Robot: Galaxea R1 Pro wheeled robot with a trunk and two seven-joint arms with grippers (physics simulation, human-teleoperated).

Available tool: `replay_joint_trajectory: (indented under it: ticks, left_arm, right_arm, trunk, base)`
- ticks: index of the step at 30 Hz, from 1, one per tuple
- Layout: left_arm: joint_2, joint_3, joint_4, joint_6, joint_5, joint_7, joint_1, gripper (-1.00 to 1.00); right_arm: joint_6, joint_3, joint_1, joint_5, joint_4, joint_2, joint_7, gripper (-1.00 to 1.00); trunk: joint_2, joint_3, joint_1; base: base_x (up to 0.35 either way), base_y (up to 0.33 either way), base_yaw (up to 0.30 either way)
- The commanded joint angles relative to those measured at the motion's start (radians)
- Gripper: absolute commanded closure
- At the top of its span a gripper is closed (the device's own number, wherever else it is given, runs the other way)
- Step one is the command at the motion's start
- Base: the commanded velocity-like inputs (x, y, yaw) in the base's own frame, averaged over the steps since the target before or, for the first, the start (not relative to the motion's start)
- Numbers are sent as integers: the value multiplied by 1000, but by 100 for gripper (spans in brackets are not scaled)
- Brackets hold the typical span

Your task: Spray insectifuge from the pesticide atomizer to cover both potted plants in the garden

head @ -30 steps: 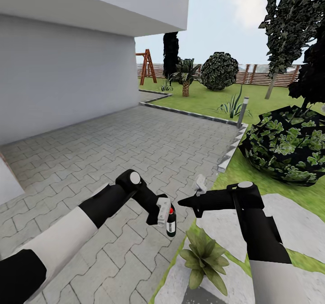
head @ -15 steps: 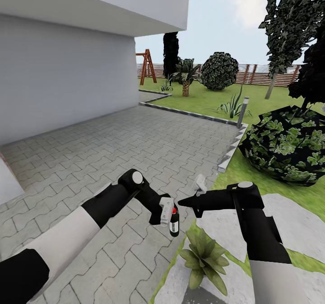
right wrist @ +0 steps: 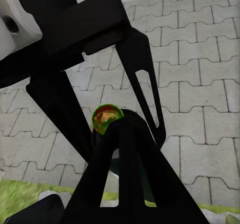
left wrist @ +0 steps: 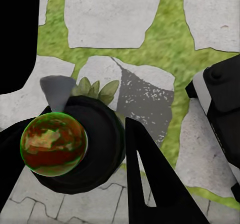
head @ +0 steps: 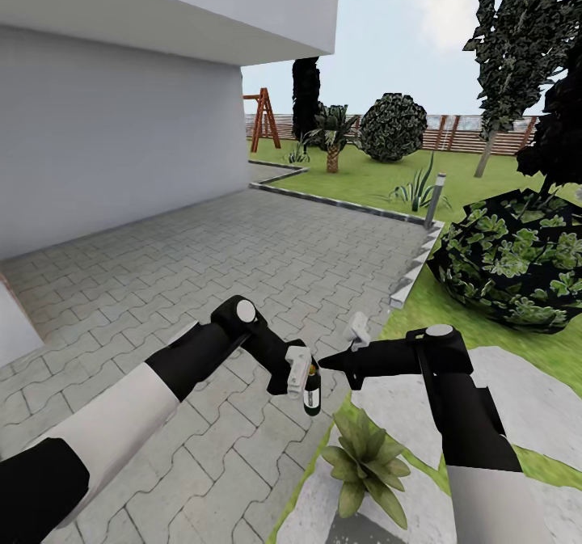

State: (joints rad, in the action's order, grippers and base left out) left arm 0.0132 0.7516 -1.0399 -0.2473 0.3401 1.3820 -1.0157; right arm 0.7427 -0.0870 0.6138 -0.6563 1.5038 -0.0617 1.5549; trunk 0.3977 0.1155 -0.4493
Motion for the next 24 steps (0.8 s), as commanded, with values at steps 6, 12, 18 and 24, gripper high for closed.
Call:
replay_joint_trajectory:
  ticks: [6, 12, 18, 24]
  left_arm:
    - [-18, 3, -2, -10, 2, 4, -1, 100]
    - [-24, 3, -2, -11, 2, 5, -1, 100]
    - [-23, 3, -2, -10, 2, 5, -1, 100]
    - [-20, 3, -1, -11, 2, 5, -1, 100]
  right_arm:
    - [10, -2, 1, -9, 1, -1, 10, 100]
    - [10, -2, 1, -9, 1, -1, 11, 100]
    - [10, -2, 1, -9, 1, -1, 11, 100]
    - [10, -2, 1, -9, 1, -1, 11, 100]
  trunk:
    - [2, 2, -1]
    - [2, 2, -1]
    - [2, 2, -1]
    - [2, 2, -1]
  base:
    - [0, 0, 0]
    - [0, 0, 0]
    - [0, 0, 0]
    - [0, 0, 0]
